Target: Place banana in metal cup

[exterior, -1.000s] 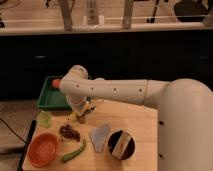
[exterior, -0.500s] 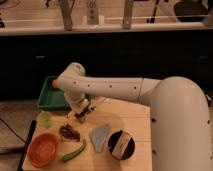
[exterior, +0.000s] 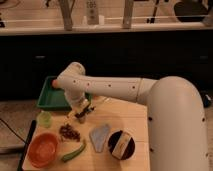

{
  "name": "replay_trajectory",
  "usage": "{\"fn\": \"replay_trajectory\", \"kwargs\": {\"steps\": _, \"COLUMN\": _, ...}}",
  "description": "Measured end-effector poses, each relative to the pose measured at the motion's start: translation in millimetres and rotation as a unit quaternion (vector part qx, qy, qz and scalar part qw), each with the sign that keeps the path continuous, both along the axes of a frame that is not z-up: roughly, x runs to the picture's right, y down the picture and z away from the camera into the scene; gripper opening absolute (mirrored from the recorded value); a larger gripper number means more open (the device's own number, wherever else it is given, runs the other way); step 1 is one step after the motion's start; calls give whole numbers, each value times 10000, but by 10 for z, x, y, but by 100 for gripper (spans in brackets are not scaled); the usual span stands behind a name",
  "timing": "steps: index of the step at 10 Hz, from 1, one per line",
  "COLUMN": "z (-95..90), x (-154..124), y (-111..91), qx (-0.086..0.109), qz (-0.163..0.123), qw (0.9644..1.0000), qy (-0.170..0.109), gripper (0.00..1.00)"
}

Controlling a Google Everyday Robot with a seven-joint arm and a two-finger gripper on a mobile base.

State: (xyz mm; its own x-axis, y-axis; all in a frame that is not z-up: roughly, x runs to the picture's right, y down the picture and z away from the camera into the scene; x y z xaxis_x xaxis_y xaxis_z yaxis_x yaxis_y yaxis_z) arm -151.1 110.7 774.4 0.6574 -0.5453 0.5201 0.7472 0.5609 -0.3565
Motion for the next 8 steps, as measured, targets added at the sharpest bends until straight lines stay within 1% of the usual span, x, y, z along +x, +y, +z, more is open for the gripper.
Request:
{"fn": "replay_trajectory", "kwargs": {"steps": 2, "z": 8, "x": 9, "y": 0, "qx": -8, "qz": 6, "qw": 10000, "qy": 7, "gripper": 77}}
{"fn": "replay_trajectory", "kwargs": {"steps": 3, "z": 8, "x": 6, "y": 3, "qx": -13, "qz": 6, "qw": 10000, "qy": 6, "gripper": 80}}
{"fn": "replay_trajectory", "kwargs": {"steps": 8, "z": 14, "x": 34, "y": 40, "qx": -44, "qz": 23, "qw": 10000, "qy": 18, "gripper": 80}}
